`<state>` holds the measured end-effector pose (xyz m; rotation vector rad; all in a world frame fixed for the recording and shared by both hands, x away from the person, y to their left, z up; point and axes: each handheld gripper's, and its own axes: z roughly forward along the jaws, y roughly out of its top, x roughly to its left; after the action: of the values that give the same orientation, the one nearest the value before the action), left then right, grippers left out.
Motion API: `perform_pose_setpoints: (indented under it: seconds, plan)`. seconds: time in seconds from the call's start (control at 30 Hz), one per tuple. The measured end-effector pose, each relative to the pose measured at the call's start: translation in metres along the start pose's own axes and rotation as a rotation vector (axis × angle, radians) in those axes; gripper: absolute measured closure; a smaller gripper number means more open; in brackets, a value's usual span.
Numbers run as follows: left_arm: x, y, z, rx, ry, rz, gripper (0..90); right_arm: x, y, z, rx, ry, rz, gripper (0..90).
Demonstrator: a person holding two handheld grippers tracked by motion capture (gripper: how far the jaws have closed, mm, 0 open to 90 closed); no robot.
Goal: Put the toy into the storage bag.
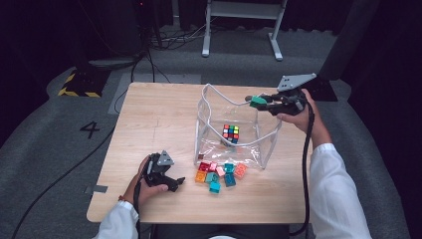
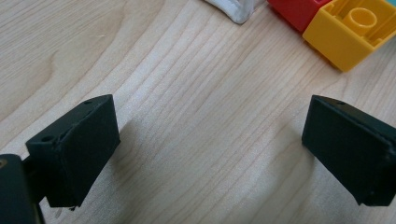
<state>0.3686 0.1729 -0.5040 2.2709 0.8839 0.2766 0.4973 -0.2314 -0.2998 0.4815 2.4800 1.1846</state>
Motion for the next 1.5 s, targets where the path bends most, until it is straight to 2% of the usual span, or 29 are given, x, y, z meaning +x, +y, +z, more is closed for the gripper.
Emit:
perform_pose_setpoints:
  seconds: [0.33,0.43,0.47,0.5,0.6,0.63,0.9,1.03,1.13,1.2,1.33,1.43,1.5]
  plan:
    - [0.000,0.000,0.000,0.000,-0.003,0.000,4.0,0.007,0.008,0.024,0.122,0.047,-0.031,67.1]
    - [0.000,0.000,0.000,0.000,-0.004,0.000,3.9,0.009,0.010,0.034,0.207,0.062,-0.071,67.0]
    - [0.000,0.000,0.000,0.000,-0.004,0.000,3.9,0.009,0.010,0.034,0.207,0.062,-0.071,67.0]
    - [0.000,0.000,0.000,0.000,-0.004,0.000,3.9,0.011,0.010,0.041,0.284,0.058,-0.091,67.0]
    - [0.000,0.000,0.000,0.000,-0.004,0.000,3.9,0.010,0.009,0.047,0.353,0.043,-0.104,67.0]
    - [0.000,0.000,0.000,0.000,-0.004,0.000,3.9,0.010,0.009,0.048,0.398,0.024,-0.110,67.0]
    - [0.000,0.000,0.000,0.002,-0.007,0.004,3.6,0.001,-0.001,0.044,0.557,0.018,-0.093,67.0]
    - [0.000,0.000,0.000,0.001,-0.006,0.004,3.6,-0.001,-0.003,0.039,0.600,0.019,-0.092,66.9]
    - [0.000,0.000,0.000,0.002,-0.011,0.002,3.6,-0.001,-0.004,0.037,0.605,0.008,-0.090,65.2]
    - [0.000,0.000,0.000,0.001,-0.006,0.004,3.6,0.000,-0.003,0.033,0.582,0.003,-0.092,62.5]
    - [0.000,0.000,0.000,0.002,-0.008,0.004,3.6,0.004,-0.004,0.024,0.504,0.004,-0.088,58.4]
    - [0.000,0.000,0.000,0.002,-0.009,0.003,3.6,0.006,-0.007,0.016,0.398,0.017,-0.067,54.4]
    - [0.000,0.000,0.000,0.002,-0.007,0.004,3.6,0.006,-0.009,0.012,0.354,0.024,-0.056,51.0]
